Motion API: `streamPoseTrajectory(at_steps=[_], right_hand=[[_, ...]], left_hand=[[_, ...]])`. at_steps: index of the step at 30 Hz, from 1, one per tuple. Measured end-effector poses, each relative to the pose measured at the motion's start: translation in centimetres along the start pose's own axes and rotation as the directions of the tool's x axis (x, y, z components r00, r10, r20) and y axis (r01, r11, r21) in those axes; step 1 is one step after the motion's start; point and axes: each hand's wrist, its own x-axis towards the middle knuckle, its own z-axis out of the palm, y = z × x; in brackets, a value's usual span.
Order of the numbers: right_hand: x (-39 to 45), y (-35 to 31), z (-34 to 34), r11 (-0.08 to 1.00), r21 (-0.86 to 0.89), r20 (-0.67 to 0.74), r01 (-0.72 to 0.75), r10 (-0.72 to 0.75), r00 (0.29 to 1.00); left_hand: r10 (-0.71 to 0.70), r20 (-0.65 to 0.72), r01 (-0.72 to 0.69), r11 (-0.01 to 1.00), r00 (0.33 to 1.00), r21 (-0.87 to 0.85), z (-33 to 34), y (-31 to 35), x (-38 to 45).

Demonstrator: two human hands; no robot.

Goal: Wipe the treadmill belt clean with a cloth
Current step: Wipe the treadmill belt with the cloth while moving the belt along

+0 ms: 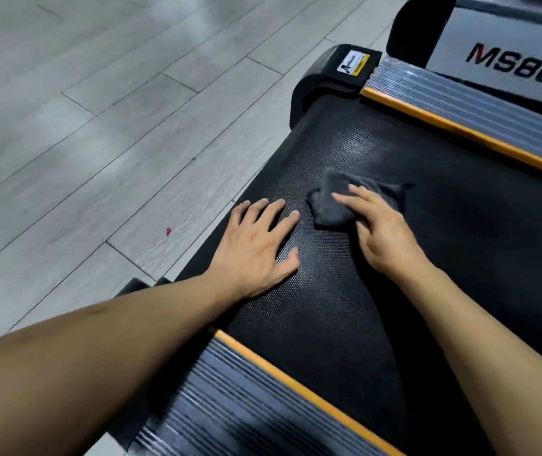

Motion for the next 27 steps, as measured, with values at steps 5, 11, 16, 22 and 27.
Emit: streamPoseTrajectory(at_steps=[5, 11, 16, 22, 27], right_hand=[[0.0, -1.4, 0.5, 0.998, -0.026, -0.010, -0.051, 0.051, 0.999], [6.5, -10.2, 5.7, 0.989, -0.043, 0.171, 0.141, -0.131, 0.976], [6.5, -11.8, 7.0, 0.952, -0.037, 0.247, 0.305, -0.287, 0.925], [-6.5, -4.6, 1.2, 0.994, 0.056, 0.123, 0.095, -0.102, 0.987], [-4.3, -7.0, 3.6, 0.993, 0.022, 0.103, 0.117, -0.118, 0.988]], left_hand=[[-0.019, 0.099, 0.021, 0.999, 0.995, -0.027, -2.3, 0.4, -6.6], [-0.072, 0.142, 0.086, 0.992, 0.987, -0.090, -2.9, 0.3, -14.0], [-0.057, 0.160, 0.073, 0.993, 0.985, -0.095, -3.0, 0.1, -13.9], [-0.032, 0.190, 0.049, 0.995, 0.981, -0.086, -3.0, -0.1, -13.7], [-0.034, 0.207, 0.051, 0.996, 0.978, -0.080, -3.3, 0.3, -13.6]])
